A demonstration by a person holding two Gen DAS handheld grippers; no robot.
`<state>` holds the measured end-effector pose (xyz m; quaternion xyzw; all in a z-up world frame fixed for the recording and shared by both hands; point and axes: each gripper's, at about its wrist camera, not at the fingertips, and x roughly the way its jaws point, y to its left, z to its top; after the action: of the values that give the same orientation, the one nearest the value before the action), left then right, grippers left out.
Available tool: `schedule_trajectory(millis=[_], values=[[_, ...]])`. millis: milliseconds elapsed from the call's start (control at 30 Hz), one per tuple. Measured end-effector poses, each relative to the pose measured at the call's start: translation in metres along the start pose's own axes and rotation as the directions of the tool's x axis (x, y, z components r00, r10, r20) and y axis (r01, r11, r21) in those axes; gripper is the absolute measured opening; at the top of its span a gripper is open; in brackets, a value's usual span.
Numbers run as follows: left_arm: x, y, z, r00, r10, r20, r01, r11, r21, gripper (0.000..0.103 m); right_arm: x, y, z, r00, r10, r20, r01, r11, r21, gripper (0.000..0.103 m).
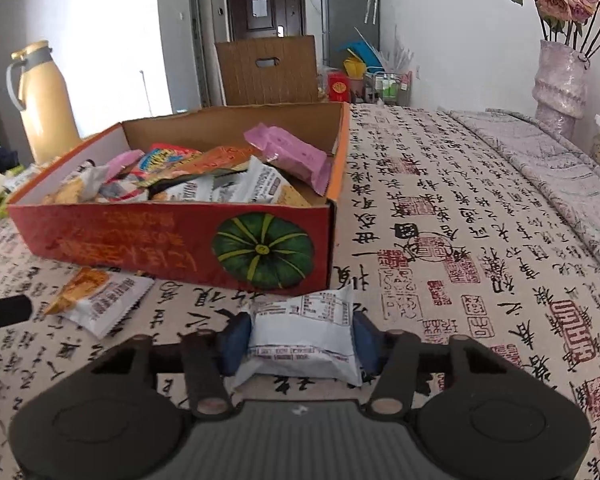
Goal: Organize snacks
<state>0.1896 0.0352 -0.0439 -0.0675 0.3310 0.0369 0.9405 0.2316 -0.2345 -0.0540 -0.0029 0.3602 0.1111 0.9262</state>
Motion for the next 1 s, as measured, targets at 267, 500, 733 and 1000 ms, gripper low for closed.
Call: schedule_trajectory(millis=[267, 500, 733, 1000], values=[[-0.006, -0.021, 0.008, 0.999, 0.031, -0.013, -0.031, 0.999, 0.017, 0.103, -0.013, -0.012, -0.007, 0.995, 0.06, 0.083, -0.064, 0.997, 0.052, 0.04], [0.002, -0.061, 0.014, 0.999, 0.042, -0.031, -0.04, 0.998, 0.051, 0.103, -0.021, -0.024, -0.011, 0.983, 0.116, 0.14, -0.13, 0.987, 0.098, 0.02], [0.013, -0.083, 0.016, 0.996, 0.073, -0.056, -0.07, 0.996, 0.048, 0.103, -0.022, -0.038, -0.014, 0.971, 0.18, 0.161, -0.204, 0.967, 0.151, 0.002], [-0.004, -0.073, 0.015, 0.995, 0.094, -0.045, -0.093, 0.995, 0.029, 0.103, -0.026, -0.036, -0.015, 0.965, 0.198, 0.173, -0.223, 0.965, 0.14, 0.07]])
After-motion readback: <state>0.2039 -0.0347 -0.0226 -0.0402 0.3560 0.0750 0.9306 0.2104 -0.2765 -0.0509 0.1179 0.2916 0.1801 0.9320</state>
